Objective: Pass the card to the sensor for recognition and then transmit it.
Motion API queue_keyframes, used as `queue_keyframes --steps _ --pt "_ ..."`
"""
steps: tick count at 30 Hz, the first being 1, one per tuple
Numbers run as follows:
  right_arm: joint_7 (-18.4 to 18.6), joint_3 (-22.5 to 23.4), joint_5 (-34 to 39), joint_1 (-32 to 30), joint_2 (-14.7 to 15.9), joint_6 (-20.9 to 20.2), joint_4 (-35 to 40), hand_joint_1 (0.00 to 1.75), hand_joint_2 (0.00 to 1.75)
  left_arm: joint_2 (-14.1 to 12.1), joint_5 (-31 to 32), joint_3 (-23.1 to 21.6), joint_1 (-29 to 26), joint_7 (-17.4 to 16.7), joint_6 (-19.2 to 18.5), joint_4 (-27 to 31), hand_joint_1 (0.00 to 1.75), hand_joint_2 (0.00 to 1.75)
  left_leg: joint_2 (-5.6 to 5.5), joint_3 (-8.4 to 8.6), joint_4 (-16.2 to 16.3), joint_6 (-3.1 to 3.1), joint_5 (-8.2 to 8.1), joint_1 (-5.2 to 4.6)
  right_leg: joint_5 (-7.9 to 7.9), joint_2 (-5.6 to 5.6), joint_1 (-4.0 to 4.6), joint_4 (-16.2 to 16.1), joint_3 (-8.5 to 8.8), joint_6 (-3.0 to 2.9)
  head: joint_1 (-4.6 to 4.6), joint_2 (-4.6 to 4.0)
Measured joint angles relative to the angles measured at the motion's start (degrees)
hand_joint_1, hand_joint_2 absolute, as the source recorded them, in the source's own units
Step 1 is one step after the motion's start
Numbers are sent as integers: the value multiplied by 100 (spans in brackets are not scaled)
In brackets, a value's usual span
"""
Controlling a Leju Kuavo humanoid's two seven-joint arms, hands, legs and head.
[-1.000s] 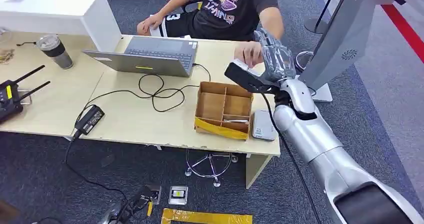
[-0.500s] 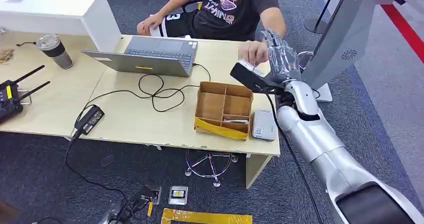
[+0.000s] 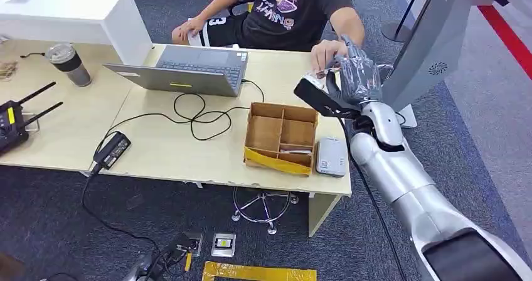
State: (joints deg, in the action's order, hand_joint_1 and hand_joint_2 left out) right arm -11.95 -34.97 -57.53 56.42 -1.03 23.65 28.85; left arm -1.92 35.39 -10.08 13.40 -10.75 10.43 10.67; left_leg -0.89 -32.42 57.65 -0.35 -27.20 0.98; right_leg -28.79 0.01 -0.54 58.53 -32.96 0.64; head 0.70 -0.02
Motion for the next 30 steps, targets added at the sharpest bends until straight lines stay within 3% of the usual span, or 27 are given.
queue_keyframes --steps 22,30 --pt "-15 98 11 -43 9 96 -83 171 175 17 28 37 18 0 -2 0 0 175 0 0 0 0 0 0 0 0 0 0 -2 0 -2 0" --pt "129 208 201 -306 205 133 -188 175 175 9 22 39 12 0 9 0 0 175 1 0 0 0 0 -1 0 1 -1 -1 -2 0 -2 2"
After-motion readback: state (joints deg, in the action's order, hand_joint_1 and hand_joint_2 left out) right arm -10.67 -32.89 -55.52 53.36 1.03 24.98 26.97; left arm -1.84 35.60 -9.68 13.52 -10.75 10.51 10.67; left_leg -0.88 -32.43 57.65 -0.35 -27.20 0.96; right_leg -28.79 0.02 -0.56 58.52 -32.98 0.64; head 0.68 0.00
